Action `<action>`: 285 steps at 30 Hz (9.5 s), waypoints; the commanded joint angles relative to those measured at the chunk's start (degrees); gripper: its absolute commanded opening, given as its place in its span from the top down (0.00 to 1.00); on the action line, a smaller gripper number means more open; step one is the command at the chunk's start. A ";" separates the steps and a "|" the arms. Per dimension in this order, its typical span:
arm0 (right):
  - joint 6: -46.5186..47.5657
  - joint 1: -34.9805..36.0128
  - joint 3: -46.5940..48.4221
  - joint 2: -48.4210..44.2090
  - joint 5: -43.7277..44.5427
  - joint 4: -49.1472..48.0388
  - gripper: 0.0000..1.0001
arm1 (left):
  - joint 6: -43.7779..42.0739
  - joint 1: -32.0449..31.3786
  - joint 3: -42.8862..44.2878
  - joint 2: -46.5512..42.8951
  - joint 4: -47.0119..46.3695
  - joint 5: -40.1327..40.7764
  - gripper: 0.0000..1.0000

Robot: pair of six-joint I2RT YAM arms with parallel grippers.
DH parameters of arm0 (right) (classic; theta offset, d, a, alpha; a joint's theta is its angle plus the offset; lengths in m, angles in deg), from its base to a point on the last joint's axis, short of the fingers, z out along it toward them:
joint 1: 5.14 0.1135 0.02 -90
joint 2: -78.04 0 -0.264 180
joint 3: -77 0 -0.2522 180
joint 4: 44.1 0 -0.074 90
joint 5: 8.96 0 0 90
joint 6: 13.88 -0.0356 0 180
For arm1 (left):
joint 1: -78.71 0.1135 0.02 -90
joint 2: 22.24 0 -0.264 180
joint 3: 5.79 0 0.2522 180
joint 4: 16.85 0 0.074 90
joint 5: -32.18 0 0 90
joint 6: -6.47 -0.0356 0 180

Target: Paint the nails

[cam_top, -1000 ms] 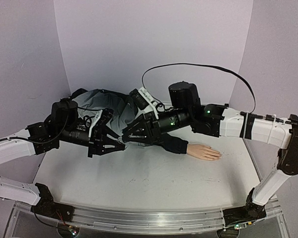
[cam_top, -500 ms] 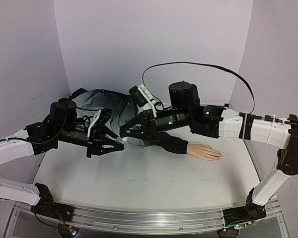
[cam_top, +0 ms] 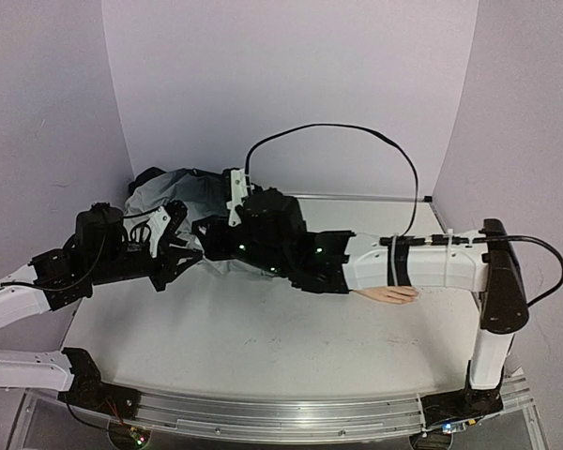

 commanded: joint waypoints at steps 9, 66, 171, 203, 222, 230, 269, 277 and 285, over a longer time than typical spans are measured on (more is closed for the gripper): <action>-8.61 5.55 2.68 -0.77 4.00 7.52 0.78 | -3.10 -0.18 3.14 -0.90 -15.13 9.56 1.00; 10.64 -10.49 -9.62 -9.28 -51.02 -8.46 1.00 | 3.92 -0.27 7.79 5.76 -11.24 -20.74 1.00; 15.81 -8.03 -18.45 -24.58 -27.51 1.43 0.19 | 0.26 0.07 8.98 8.88 -9.89 -24.13 1.00; 14.99 -9.85 -11.50 -15.32 -50.95 -5.30 0.70 | 2.21 -0.36 11.01 13.04 -9.89 -44.05 1.00; 1.89 0.25 -5.98 -3.65 -4.07 -2.27 1.00 | 0.91 0.08 7.29 6.11 -9.89 6.14 1.00; -7.37 8.09 6.74 2.18 21.39 9.94 1.00 | 0.04 0.09 6.43 4.84 -9.89 15.50 1.00; 12.15 -12.28 -15.87 -17.34 -51.46 -9.94 0.53 | 3.97 -0.09 11.73 14.42 -8.22 -43.30 1.00; 10.00 -12.11 -13.36 -14.08 -56.76 -14.44 0.66 | 3.89 -0.45 11.71 14.37 -8.17 -43.47 1.00; 10.03 -11.26 -11.43 -11.73 -57.39 -14.52 0.84 | 3.82 -0.46 11.72 14.34 -8.18 -42.88 1.00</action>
